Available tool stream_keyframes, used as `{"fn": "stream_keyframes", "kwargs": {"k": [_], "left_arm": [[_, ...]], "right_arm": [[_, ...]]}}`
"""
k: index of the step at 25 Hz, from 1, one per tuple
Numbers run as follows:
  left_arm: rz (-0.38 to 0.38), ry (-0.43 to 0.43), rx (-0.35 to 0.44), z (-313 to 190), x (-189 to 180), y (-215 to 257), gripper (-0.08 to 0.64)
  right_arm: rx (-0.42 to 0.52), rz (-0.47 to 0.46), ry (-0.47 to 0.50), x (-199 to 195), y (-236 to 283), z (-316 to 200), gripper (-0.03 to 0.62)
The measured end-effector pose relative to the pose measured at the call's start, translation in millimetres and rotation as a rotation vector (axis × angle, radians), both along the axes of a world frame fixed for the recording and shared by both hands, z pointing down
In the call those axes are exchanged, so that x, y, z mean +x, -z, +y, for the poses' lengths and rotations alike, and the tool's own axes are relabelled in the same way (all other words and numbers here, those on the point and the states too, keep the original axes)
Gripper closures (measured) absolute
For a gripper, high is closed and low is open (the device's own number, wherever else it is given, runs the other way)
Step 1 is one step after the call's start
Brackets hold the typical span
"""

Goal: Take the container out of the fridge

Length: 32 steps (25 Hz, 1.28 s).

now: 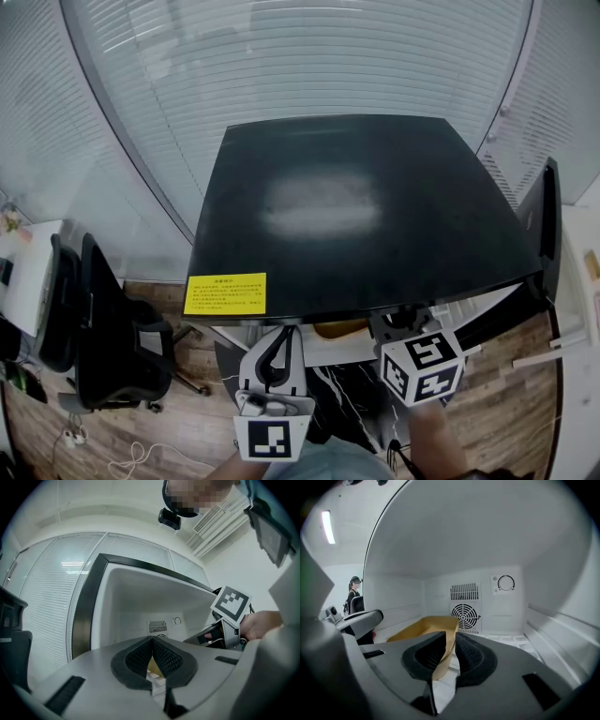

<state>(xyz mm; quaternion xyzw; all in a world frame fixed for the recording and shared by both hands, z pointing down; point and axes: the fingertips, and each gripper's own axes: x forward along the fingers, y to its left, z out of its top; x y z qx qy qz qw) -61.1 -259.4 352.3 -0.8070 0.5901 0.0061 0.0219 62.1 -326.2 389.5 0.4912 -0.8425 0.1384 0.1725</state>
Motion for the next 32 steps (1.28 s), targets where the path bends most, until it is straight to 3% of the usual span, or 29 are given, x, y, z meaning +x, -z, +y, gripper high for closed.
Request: {"fn": "stream_keyframes", "kwargs": {"k": [4,11,23,32], "left_arm": [[-0.004,0.0,0.0,1.1,0.3,0.6,0.546],[0.006,-0.001,-0.007,2.4,1.5,-0.7,0.546],[0.003,-0.006,0.003,1.9,1.2,0.3,0.546],[0.024,0.004,-0.002,1.5,-1.8,1.7,0.546]], "right_arm": [[0.004,0.023,-0.015,3.5,-0.7,1.0,0.549],[0.008,0.04,-0.009,3.7,1.6,10.5,0.548],[-0.013,0.055,0.026,0.2,0.3,10.6,0.503],[-0.02,0.099,0.05,-4.8,-1.1,13.2,0.552]]}}
